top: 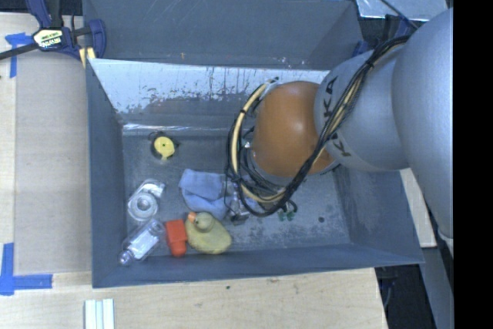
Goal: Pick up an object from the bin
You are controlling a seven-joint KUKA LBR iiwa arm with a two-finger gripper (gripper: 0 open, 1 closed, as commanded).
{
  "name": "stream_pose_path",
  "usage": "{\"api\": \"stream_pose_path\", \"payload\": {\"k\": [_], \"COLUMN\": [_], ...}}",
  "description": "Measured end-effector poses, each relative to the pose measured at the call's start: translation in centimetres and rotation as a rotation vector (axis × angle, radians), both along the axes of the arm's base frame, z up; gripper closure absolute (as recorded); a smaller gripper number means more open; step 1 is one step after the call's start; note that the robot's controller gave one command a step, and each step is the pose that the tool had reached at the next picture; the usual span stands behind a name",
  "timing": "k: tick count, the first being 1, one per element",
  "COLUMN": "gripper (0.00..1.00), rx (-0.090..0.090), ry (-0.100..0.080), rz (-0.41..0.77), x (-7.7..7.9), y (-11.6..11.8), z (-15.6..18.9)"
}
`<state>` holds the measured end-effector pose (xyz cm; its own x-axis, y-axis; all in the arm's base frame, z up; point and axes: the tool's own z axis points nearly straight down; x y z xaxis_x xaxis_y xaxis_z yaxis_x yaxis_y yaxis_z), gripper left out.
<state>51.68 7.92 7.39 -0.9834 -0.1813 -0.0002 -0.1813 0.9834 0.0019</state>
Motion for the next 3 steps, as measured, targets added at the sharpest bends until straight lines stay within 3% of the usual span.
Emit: {"api": "stream_pose_path", "payload": {"k": [3], "gripper": [1.0], "rx": [0.0], "ry": [-0.002], "rz": [0.0], "x": [0.0], "y": [0.0], "z": [4.3]}}
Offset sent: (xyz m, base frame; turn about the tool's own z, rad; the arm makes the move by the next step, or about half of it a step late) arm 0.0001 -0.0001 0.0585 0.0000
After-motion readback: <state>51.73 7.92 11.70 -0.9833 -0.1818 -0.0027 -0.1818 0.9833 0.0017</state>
